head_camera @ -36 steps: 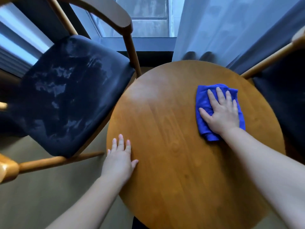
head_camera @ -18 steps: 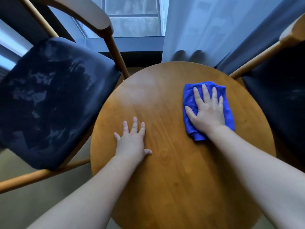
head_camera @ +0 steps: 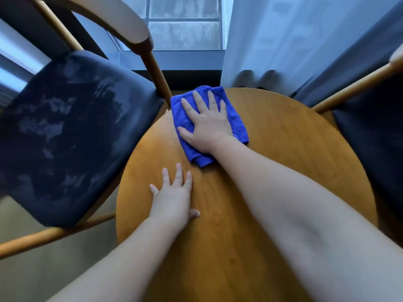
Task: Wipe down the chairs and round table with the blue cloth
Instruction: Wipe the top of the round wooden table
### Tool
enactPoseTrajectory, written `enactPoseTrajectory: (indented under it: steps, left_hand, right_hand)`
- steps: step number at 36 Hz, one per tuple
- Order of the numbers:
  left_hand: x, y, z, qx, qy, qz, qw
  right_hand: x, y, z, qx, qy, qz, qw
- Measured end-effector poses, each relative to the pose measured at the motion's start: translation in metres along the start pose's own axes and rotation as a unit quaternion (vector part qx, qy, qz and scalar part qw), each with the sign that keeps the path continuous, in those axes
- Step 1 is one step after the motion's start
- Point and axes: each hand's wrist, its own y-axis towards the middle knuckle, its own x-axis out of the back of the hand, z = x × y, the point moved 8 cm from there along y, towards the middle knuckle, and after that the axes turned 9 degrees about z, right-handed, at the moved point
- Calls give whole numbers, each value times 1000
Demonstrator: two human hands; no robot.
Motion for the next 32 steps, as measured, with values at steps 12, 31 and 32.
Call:
enactPoseTrajectory:
  steps: [12,31,32]
  left_hand:
    - [2,12,-25,72,46,51,995]
    - [7,1,-45,73,71,-17,995]
    - [7,1,-45,73,70,-19,995]
  right_hand:
    - [13,-6,-70,-82,40,-28,995]
    - [-28,-176,-252,-324,83,-75,940]
    - [-31,-185,-256,-332,85,-76,936]
